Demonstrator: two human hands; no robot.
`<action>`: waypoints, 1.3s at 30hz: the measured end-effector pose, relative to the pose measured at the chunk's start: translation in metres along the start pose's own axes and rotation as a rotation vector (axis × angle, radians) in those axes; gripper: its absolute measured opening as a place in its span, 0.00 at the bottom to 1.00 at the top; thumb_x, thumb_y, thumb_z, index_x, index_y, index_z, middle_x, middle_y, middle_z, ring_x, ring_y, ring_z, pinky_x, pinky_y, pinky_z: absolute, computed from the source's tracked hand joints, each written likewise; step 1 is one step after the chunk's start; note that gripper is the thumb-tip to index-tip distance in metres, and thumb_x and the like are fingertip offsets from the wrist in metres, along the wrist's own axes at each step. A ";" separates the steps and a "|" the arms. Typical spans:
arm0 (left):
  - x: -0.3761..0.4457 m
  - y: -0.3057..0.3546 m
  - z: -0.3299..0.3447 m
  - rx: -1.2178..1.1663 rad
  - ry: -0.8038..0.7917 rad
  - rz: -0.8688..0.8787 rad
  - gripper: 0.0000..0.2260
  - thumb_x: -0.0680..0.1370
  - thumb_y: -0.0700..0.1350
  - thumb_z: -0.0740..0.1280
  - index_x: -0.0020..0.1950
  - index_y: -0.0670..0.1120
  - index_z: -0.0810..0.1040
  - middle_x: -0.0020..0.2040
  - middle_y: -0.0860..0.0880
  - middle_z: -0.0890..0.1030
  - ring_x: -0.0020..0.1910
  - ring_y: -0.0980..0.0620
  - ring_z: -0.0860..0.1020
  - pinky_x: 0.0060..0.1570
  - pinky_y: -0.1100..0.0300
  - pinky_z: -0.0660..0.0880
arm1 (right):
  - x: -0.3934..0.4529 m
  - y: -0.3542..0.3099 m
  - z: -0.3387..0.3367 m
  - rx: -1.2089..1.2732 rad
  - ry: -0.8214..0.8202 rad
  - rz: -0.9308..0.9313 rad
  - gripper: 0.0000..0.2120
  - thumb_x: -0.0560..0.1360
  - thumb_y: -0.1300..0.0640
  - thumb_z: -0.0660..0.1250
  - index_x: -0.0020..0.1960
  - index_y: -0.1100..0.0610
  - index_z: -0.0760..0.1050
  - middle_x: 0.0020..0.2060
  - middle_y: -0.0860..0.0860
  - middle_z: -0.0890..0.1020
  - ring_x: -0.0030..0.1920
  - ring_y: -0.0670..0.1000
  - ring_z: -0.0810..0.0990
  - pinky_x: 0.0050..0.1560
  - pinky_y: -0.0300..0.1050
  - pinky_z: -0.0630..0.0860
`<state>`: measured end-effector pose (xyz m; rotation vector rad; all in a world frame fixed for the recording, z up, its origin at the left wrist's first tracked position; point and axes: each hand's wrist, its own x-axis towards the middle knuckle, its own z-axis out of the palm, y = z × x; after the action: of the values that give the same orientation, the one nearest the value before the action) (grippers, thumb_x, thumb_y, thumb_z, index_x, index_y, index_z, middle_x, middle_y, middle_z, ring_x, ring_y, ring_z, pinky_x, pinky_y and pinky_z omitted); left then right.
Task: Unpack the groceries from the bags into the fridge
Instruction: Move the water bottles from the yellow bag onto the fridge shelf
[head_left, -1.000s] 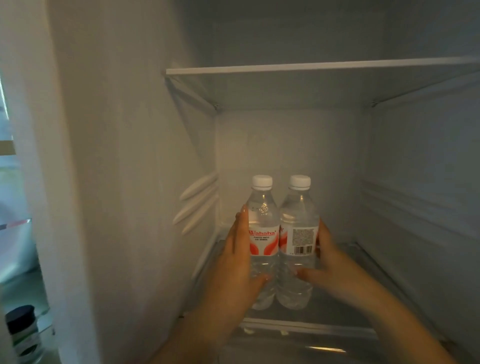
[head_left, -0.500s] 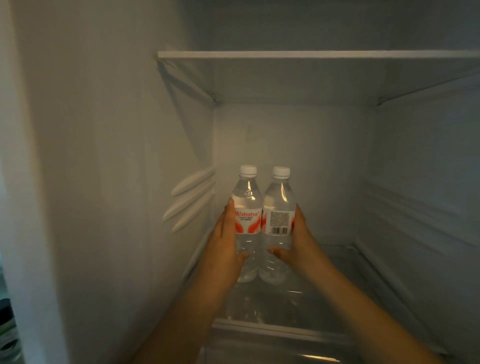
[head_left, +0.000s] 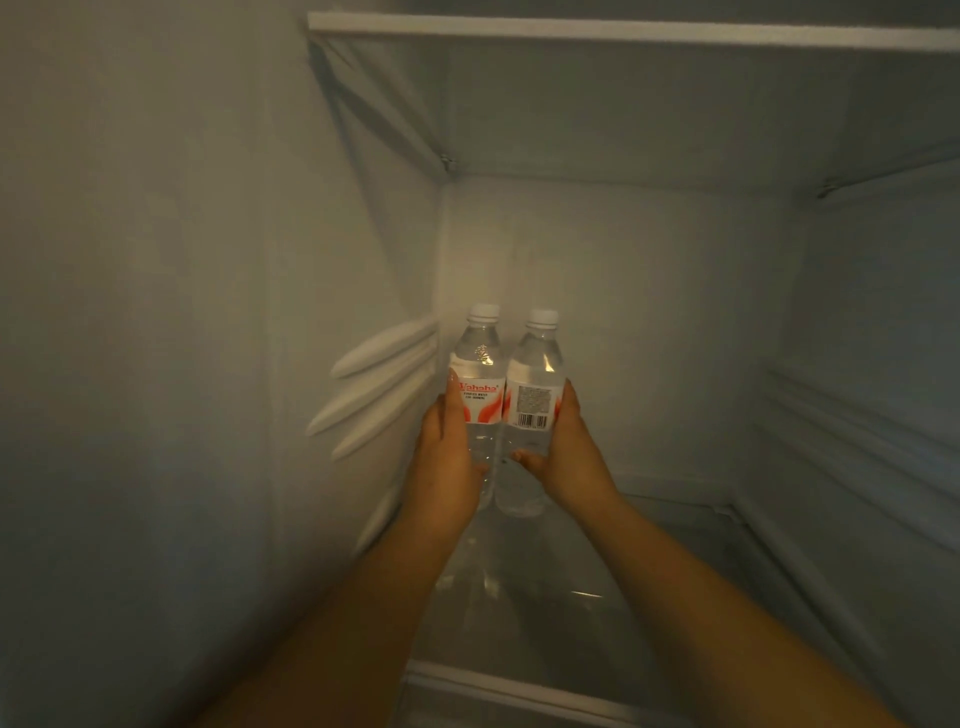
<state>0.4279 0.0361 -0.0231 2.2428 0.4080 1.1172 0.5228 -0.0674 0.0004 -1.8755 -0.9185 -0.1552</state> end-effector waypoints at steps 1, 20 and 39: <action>0.002 -0.004 0.002 0.011 0.002 0.014 0.37 0.75 0.37 0.67 0.77 0.48 0.48 0.75 0.46 0.56 0.70 0.46 0.62 0.65 0.55 0.64 | 0.004 0.003 0.003 -0.008 0.003 0.007 0.45 0.66 0.59 0.76 0.73 0.51 0.52 0.64 0.51 0.73 0.64 0.52 0.73 0.63 0.52 0.73; 0.027 -0.023 0.026 -0.035 0.105 -0.055 0.42 0.74 0.40 0.69 0.76 0.54 0.43 0.72 0.45 0.60 0.66 0.47 0.68 0.63 0.50 0.71 | 0.032 0.023 0.026 -0.075 0.053 0.020 0.45 0.68 0.55 0.75 0.74 0.48 0.50 0.64 0.50 0.72 0.63 0.51 0.73 0.61 0.52 0.74; -0.036 0.042 -0.042 0.115 -0.139 0.119 0.42 0.70 0.51 0.72 0.77 0.52 0.49 0.74 0.49 0.61 0.72 0.46 0.60 0.70 0.51 0.61 | -0.067 -0.043 -0.071 -0.750 -0.067 -0.061 0.41 0.71 0.45 0.71 0.76 0.49 0.52 0.74 0.53 0.58 0.72 0.55 0.60 0.68 0.53 0.65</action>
<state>0.3731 0.0002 0.0007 2.4556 0.2916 1.0117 0.4680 -0.1522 0.0343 -2.5466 -1.0508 -0.5360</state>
